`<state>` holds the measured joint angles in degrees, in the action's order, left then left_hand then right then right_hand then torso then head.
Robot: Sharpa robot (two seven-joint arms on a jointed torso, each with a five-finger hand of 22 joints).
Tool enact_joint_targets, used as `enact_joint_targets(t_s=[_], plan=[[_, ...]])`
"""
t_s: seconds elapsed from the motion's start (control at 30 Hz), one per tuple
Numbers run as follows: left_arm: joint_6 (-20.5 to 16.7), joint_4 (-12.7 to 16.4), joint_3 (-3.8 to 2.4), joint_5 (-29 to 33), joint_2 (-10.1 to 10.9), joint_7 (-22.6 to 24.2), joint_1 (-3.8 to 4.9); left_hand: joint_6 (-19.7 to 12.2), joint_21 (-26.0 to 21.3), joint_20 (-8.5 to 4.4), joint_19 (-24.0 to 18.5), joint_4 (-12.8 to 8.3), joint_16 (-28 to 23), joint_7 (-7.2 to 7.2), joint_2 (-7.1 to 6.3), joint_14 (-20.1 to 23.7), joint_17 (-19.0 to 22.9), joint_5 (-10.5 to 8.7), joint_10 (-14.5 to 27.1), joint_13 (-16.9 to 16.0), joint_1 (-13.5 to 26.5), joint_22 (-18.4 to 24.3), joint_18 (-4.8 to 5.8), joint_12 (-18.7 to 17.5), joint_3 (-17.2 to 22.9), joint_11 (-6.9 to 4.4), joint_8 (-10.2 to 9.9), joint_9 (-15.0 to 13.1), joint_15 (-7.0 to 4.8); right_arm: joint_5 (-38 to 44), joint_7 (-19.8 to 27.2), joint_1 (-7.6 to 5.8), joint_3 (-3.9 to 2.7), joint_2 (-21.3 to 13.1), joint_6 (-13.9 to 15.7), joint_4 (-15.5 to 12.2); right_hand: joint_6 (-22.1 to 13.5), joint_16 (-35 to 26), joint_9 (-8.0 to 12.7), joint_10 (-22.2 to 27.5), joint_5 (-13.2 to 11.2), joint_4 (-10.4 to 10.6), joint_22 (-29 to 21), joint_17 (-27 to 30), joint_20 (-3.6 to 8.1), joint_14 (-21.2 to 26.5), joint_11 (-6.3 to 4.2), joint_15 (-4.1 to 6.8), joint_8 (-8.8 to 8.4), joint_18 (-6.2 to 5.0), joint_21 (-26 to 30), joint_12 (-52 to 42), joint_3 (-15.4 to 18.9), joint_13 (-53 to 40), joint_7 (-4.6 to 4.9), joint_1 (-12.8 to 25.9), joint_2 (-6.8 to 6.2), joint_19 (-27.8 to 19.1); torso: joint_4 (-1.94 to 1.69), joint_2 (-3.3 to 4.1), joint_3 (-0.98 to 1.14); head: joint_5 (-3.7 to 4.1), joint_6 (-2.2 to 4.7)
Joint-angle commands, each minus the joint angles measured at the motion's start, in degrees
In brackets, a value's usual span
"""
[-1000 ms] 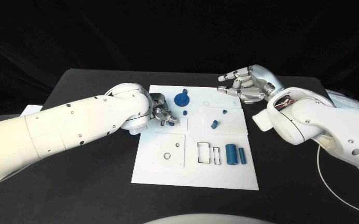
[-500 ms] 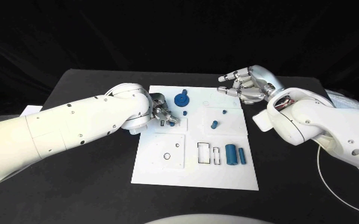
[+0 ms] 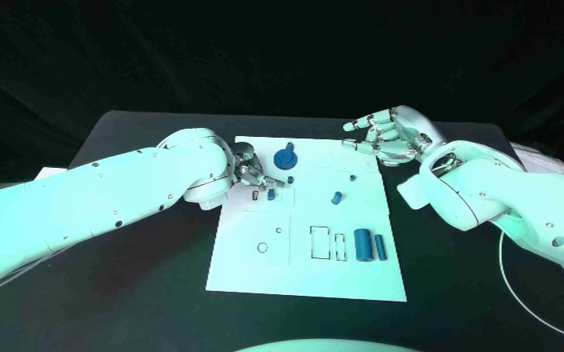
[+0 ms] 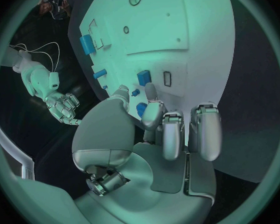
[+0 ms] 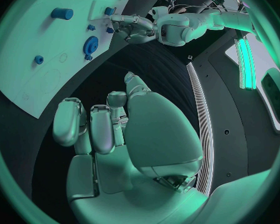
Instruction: Assemble the parts on the task board
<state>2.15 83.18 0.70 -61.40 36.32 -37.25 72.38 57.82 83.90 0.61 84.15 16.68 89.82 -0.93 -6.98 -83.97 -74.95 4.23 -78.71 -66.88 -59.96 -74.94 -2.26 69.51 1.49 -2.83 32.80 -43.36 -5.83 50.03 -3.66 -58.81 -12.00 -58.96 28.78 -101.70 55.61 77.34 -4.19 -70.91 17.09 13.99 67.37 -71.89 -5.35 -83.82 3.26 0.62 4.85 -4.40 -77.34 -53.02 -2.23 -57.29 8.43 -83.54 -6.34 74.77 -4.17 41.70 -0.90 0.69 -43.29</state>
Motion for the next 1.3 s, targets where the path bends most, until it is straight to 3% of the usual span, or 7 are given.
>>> enact_joint_targets(t_s=[0.03,0.13,0.27,0.4,0.57,0.9,1.3], plan=[[-3.2,0.7,-0.59,4.3,0.3,0.7,0.36,-0.9,-0.6,0.0,0.6,0.0,0.2,-0.28,0.71,-6.0,-15.1,-0.21,1.1,1.5,-0.4,-5.5,-0.17,-1.4,-1.4,0.23,-0.3,-0.1,0.05,0.1,0.6,0.13,0.0,0.1,-0.5,0.1,0.1,-0.2,0.1,0.5,0.0,0.1,-0.1,0.1,0.04,-2.2,-0.04,0.4,0.03,-0.82,0.4,0.3,-0.1,0.1,-0.08,0.1,-0.1,-0.3,0.05,0.03,0.03,-0.07,0.2],[-2.7,1.1,-1.4,5.8,0.8,0.6,1.03,-2.0,-1.2,0.27,0.2,0.0,0.2,-0.7,1.13,-6.0,-15.1,0.01,2.2,2.9,-1.5,-4.8,-0.35,-2.6,-2.7,0.6,-0.7,-0.1,0.35,0.1,0.6,0.28,0.01,0.2,-0.5,0.2,0.1,-0.2,0.1,0.5,0.0,0.1,-0.1,0.1,0.04,-2.2,-0.04,0.4,0.03,-0.82,0.4,0.3,-0.1,0.1,-0.08,0.1,-0.1,-0.3,0.07,0.06,0.06,-0.03,0.34],[2.3,-1.0,-2.02,7.4,0.7,0.5,3.26,-7.5,-4.6,1.59,-2.3,-1.6,0.2,-3.43,2.79,-6.0,-15.1,7.1,10.1,12.3,-9.9,-0.5,-1.32,-11.9,-0.6,2.83,-5.6,3.2,2.11,0.0,0.6,0.51,0.02,0.3,-0.6,0.4,0.1,-0.2,0.1,0.5,0.0,0.1,-0.1,0.1,0.04,-2.2,-0.03,0.4,0.03,-0.83,0.4,0.3,-0.1,0.1,-0.07,0.1,-0.09,-0.3,-0.03,0.05,0.07,0.13,0.5],[6.5,-5.7,-2.15,7.2,-0.7,0.5,4.97,-8.7,-5.9,3.21,-3.1,-0.3,0.2,-5.13,2.15,-6.0,-15.1,7.47,13.2,15.5,-12.5,0.8,-1.65,-14.3,3.3,4.35,-8.7,7.0,3.62,0.0,0.6,0.59,0.02,0.4,-0.6,0.5,0.1,-0.2,0.1,0.5,0.0,0.1,-0.1,0.1,0.04,-2.2,-0.03,0.4,0.03,-0.83,0.4,0.3,-0.1,0.1,-0.07,0.1,-0.09,-0.3,-0.09,0.01,0.13,0.14,0.7],[9.0,-13.0,-2.06,5.2,-3.6,1.2,6.21,-7.3,-5.7,3.45,-2.8,0.0,0.2,-4.89,1.14,-6.0,-15.1,6.92,12.0,14.7,-10.5,0.4,-1.64,-12.6,1.9,4.33,-8.7,8.4,3.65,0.0,0.6,0.63,0.02,0.5,-0.6,0.9,0.1,-0.2,0.1,0.5,0.0,0.1,-0.1,0.0,0.04,-2.2,-0.03,0.4,0.02,-0.82,0.4,0.2,-0.1,0.0,-0.07,0.1,-0.06,-0.3,0.17,0.12,-0.03,-0.01,0.98],[12.9,-23.3,-0.73,1.3,-9.0,2.5,6.58,-4.4,-3.1,2.6,-0.6,-0.1,0.2,-3.49,2.41,-6.0,-15.1,4.87,7.8,10.1,-8.2,-3.0,-0.84,-6.9,-2.2,3.14,-6.1,9.0,2.64,0.0,0.8,0.64,0.02,1.0,-0.7,1.3,0.1,-0.2,0.1,0.4,0.1,0.1,-0.1,0.0,0.04,-2.2,-0.03,0.4,0.02,-0.82,0.4,0.2,-0.2,0.0,-0.07,0.1,0.11,-0.3,0.18,0.24,-0.01,-0.07,0.99],[15.9,-26.1,-0.16,-0.7,-11.0,1.5,6.2,-2.9,-2.2,1.97,0.2,-0.1,0.2,-2.58,4.29,-6.0,-15.1,2.49,5.7,7.4,-7.8,-4.3,-0.53,-4.0,-4.3,2.36,-4.1,8.2,1.98,0.2,1.0,0.64,0.02,1.1,-0.6,1.4,0.1,-0.2,0.1,0.4,0.1,0.1,-0.1,0.0,0.05,-2.2,-0.04,0.41,0.02,-0.83,0.4,0.1,-0.2,0.0,-0.07,0.1,0.16,-0.3,0.01,0.08,0.03,-0.29,0.72]])
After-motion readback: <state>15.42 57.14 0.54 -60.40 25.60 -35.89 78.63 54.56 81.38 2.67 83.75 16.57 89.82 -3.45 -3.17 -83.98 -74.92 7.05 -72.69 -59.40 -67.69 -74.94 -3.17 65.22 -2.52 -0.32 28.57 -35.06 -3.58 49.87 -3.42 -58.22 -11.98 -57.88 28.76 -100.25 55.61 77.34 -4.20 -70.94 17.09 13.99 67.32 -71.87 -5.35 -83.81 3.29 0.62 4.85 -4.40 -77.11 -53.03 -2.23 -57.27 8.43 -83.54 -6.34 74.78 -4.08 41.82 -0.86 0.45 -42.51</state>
